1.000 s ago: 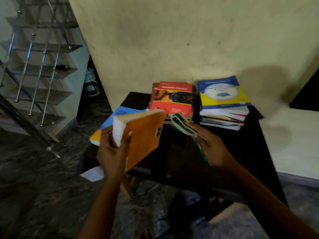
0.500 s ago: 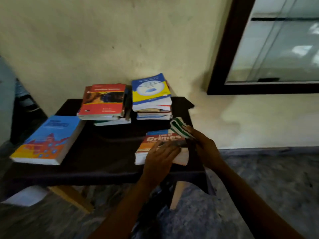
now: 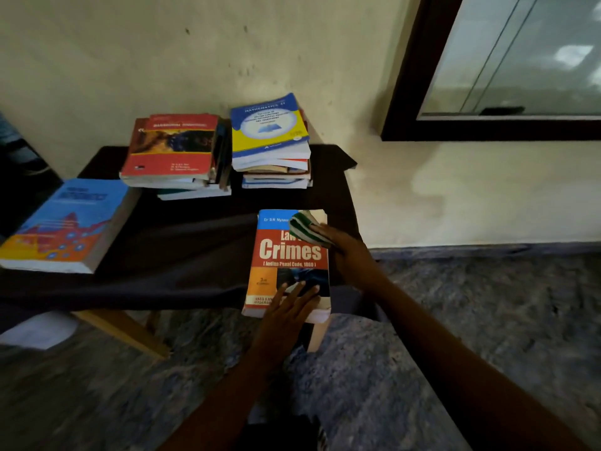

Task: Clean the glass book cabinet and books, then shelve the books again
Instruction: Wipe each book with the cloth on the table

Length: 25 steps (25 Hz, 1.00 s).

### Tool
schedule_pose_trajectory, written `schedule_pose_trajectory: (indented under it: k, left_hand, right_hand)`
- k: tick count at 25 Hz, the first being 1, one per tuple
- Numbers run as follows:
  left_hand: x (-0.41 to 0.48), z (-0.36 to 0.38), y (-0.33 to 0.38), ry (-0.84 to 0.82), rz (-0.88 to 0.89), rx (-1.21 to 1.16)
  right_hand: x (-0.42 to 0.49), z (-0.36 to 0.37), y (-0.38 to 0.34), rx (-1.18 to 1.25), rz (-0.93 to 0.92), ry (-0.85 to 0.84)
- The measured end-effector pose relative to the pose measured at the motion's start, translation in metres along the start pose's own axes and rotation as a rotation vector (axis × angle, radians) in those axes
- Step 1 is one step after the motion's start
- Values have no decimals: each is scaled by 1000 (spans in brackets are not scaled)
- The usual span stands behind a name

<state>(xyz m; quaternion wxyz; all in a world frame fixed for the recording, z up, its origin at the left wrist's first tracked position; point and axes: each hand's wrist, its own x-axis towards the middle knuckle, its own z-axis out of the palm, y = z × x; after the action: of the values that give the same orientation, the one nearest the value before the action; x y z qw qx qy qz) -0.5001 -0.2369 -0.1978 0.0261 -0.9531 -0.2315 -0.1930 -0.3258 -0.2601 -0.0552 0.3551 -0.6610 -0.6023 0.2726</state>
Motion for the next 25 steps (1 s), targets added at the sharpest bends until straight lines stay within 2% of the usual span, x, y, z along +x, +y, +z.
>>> schedule_pose_trajectory:
  k: [2, 4, 5, 8, 9, 11, 13, 15, 17, 20, 22, 25]
  left_hand:
    - [-2, -9, -4, -75, -6, -73]
    - [-15, -25, -15, -55, -119, -190]
    - [-24, -37, -22, 22, -284, -349]
    - [-48, -91, -47, 334, -1023, -1001]
    - [-58, -106, -60, 457, -1218, -1080]
    - [-80, -131, -95, 634, -1462, -1099]
    - [-96, -152, -137, 794, -1631, -1279]
    - [-107, -163, -189, 924, -1759, -1474]
    - [-110, -168, -245, 1022, -1795, -1577]
    - [-112, -166, -332, 1070, -1852, -1531]
    - [-121, -156, -379, 1052, -1905, -1405]
    - [-137, -130, -427, 1001, -1954, -1362]
  right_hand:
    - [9, 4, -2, -33, -41, -50]
    - [17, 12, -5, -43, -91, -79]
    - [22, 18, -8, -27, -99, -95]
    - [40, 46, -16, 4, -184, -84]
    - [49, 60, -21, 21, -229, -87]
    - [67, 89, -34, 63, -293, -120]
    - [90, 119, -48, 104, -362, -161]
    - [116, 147, -67, 115, -422, -189]
    - [144, 171, -88, 123, -473, -211]
    - [186, 209, -123, 127, -498, -213]
    - [210, 232, -141, 129, -514, -232]
    - [238, 260, -161, 130, -458, -249]
